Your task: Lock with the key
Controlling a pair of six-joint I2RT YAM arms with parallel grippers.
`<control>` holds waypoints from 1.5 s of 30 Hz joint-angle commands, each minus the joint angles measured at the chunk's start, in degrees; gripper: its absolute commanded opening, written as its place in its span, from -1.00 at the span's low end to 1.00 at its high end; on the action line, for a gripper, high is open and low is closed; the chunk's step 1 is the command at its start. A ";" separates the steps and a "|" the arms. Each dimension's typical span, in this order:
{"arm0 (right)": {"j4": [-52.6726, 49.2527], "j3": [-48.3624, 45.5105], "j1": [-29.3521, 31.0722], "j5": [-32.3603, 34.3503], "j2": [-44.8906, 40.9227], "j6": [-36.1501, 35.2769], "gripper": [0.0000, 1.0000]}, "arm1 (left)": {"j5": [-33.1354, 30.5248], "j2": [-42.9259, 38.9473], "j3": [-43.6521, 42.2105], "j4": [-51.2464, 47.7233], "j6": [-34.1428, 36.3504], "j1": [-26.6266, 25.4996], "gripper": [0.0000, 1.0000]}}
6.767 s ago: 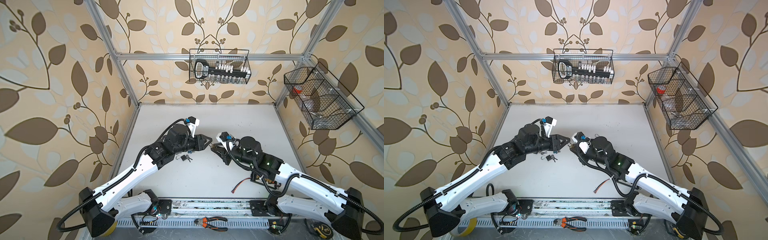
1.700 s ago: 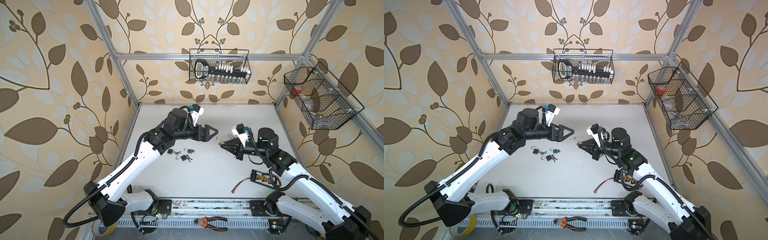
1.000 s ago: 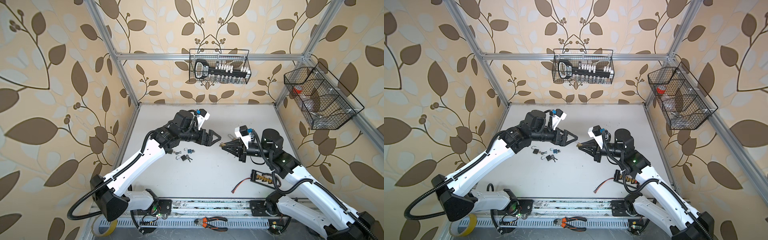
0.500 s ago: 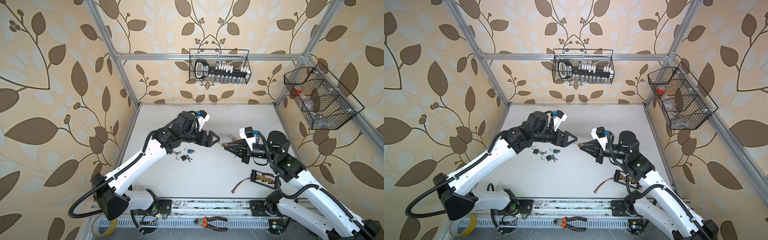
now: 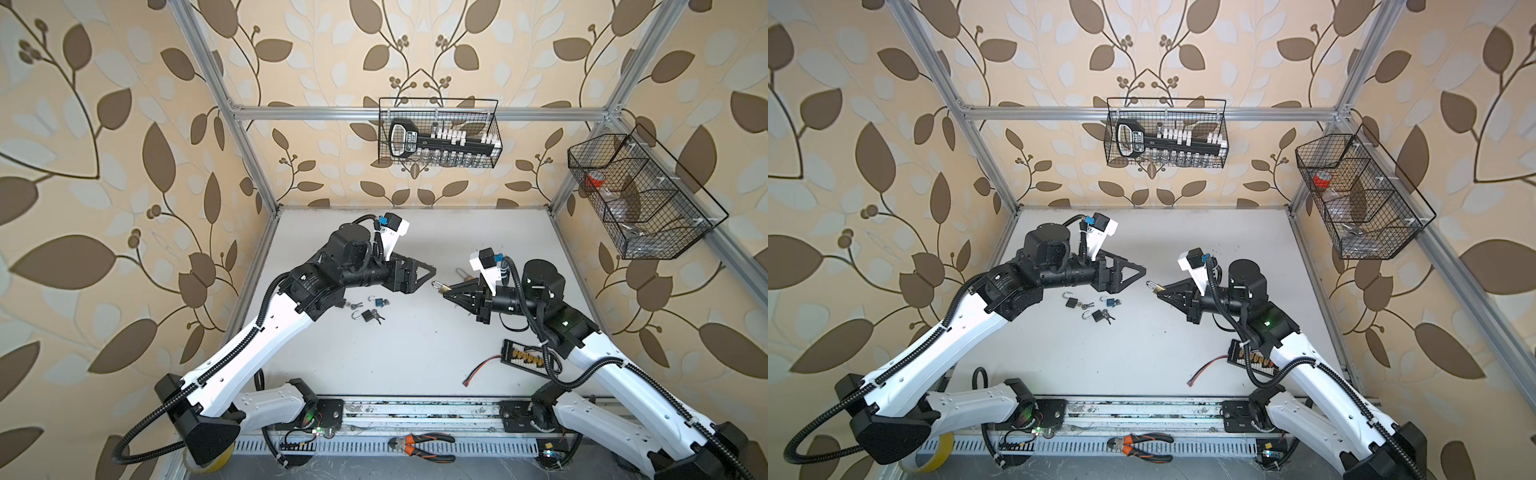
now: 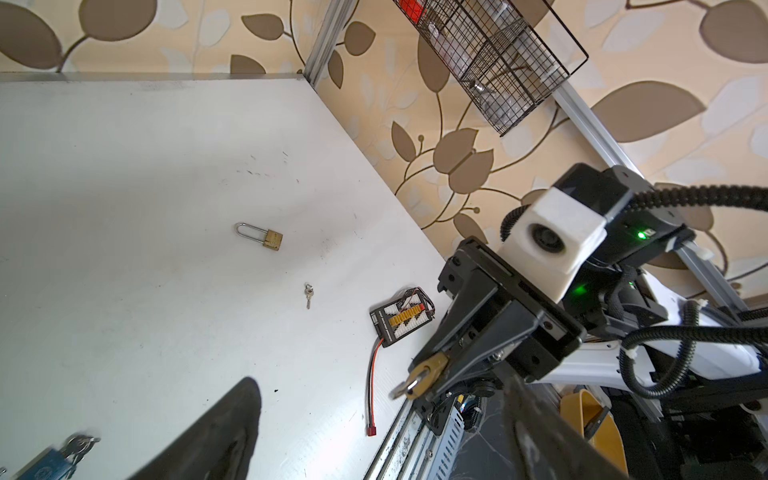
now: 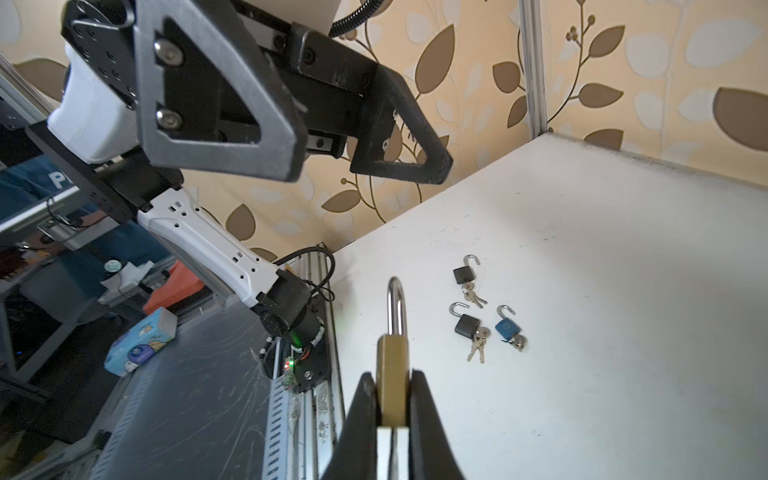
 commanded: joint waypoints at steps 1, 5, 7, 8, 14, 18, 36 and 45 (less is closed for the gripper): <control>2.47 0.50 -0.12 -4.13 0.12 3.66 -1.00 | 1.68 -0.75 -1.08 3.74 -0.06 -0.36 0.71; 2.64 1.60 -0.41 -6.73 1.22 5.49 -1.00 | 3.54 -0.68 -2.35 6.32 -0.69 -0.34 0.65; 2.85 1.86 -0.46 -7.47 1.56 6.24 -1.00 | 4.53 -0.51 -2.52 7.16 -0.92 -0.39 0.63; 3.31 1.81 -0.62 -7.75 1.67 6.73 -1.00 | 4.89 -0.41 -2.48 7.28 -0.96 -0.33 0.62; 8.50 1.19 -2.51 -13.39 2.81 12.45 -1.00 | 6.18 -1.31 -3.07 9.16 -1.35 -0.33 0.46; 9.37 1.70 -3.82 -17.25 3.82 14.25 -1.00 | 6.63 -1.99 -3.79 10.38 -1.73 -0.10 0.45; 15.32 0.90 -3.95 -17.94 1.29 16.68 -1.00 | 20.66 0.47 -5.42 15.20 -2.08 -0.40 -0.06; 14.73 1.26 -3.89 -16.58 1.18 17.18 -1.00 | 22.06 -0.19 -5.99 15.35 -2.16 -0.78 -0.31</control>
